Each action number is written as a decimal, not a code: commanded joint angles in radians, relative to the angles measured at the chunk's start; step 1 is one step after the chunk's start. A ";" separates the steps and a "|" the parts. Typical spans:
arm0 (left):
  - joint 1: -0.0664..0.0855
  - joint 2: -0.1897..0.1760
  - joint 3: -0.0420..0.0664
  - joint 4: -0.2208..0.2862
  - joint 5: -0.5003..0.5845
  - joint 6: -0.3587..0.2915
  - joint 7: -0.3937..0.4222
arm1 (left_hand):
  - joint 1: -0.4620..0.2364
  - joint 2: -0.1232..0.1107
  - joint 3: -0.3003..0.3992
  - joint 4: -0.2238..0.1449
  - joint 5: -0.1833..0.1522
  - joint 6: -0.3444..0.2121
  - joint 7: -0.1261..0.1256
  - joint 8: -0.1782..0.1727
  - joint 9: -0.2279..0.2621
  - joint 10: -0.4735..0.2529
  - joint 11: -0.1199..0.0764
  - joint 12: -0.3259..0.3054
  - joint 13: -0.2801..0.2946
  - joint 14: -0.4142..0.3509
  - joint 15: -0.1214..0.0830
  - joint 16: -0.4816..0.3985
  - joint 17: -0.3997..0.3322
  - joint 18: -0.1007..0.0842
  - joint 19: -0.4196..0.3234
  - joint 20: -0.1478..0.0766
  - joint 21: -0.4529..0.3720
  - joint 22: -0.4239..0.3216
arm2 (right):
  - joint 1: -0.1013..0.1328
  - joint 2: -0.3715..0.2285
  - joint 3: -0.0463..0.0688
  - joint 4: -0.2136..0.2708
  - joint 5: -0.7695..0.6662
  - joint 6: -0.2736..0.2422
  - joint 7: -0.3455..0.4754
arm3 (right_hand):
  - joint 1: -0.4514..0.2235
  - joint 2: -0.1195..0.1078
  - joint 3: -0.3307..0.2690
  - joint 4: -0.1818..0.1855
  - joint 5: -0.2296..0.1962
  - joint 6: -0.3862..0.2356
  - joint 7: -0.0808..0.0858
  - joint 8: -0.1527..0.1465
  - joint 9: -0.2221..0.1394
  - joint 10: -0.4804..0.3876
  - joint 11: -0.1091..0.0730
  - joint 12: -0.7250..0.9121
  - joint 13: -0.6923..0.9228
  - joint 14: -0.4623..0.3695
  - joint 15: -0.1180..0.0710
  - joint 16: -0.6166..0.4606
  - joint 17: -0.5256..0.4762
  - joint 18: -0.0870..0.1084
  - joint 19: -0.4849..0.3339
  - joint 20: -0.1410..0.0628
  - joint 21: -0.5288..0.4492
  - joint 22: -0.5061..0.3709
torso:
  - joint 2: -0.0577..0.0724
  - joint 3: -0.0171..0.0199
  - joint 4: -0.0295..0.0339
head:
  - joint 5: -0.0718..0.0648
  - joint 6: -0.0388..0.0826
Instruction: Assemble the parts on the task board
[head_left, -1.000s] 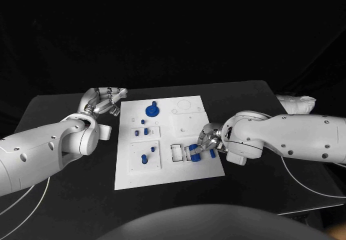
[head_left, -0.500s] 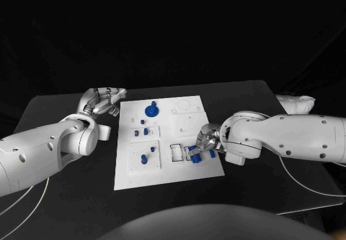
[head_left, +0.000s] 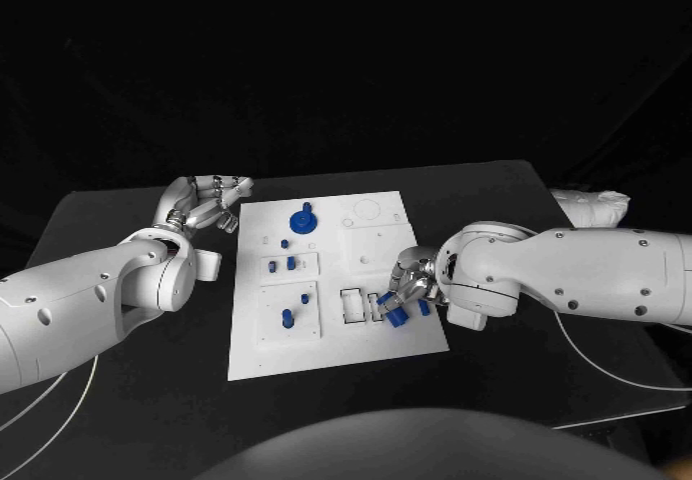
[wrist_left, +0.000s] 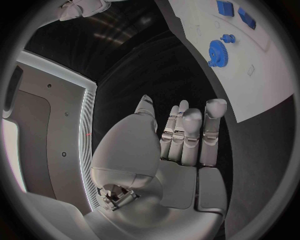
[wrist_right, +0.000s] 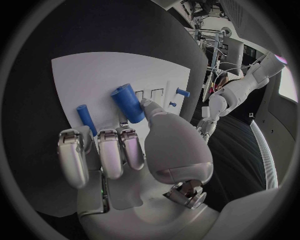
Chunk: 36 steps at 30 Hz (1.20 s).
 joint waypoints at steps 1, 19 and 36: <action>0.001 0.003 0.000 0.000 -0.004 0.015 0.005 | -0.002 0.010 -0.005 -0.002 0.007 -0.006 -0.002 0.006 0.000 0.000 -0.005 0.002 0.001 -0.004 -0.002 -0.004 -0.002 0.011 -0.004 0.002 -0.003 -0.001 | -0.010 -0.001 -0.009 -0.003 -0.004 0.011 -0.117 | 0.052 0.032 0.042 -0.031 0.013 0.029 0.009 0.004 -0.051 0.105 -0.008 0.003 0.263 0.106 -0.010 0.004 0.263 -0.007 0.106 -0.007 0.004 0.263 | 0.000 0.0002 0.0002 | 0.001 0.000; 0.001 -0.001 0.000 0.002 -0.004 0.014 0.004 | -0.002 0.010 -0.005 -0.002 0.007 -0.006 -0.002 0.006 0.000 0.000 -0.005 0.002 0.001 -0.004 -0.002 -0.004 -0.002 0.011 -0.004 0.002 -0.003 -0.001 | -0.010 -0.053 -0.009 0.020 0.228 -0.149 -0.031 | 0.028 0.018 0.136 -0.090 -0.034 0.206 -0.028 -0.069 -0.077 0.105 -0.041 0.003 0.263 0.106 -0.038 0.004 0.263 -0.007 0.106 -0.032 0.004 0.263 | 0.000 -0.0001 -0.0009 | 0.010 0.000; 0.000 0.002 0.000 0.000 -0.004 0.018 0.001 | -0.002 0.012 -0.007 -0.002 0.007 -0.006 -0.002 0.006 0.000 0.000 -0.005 0.002 0.001 -0.005 -0.002 -0.005 -0.003 0.011 -0.005 0.002 -0.002 -0.001 | 0.034 -0.072 -0.007 0.030 0.484 -0.193 0.079 | -0.008 0.015 0.122 -0.072 -0.095 0.242 -0.035 -0.119 -0.085 0.105 -0.049 0.003 0.263 0.106 -0.046 0.004 0.263 -0.007 0.106 -0.041 0.004 0.263 | 0.000 -0.0009 0.0006 | 0.011 0.000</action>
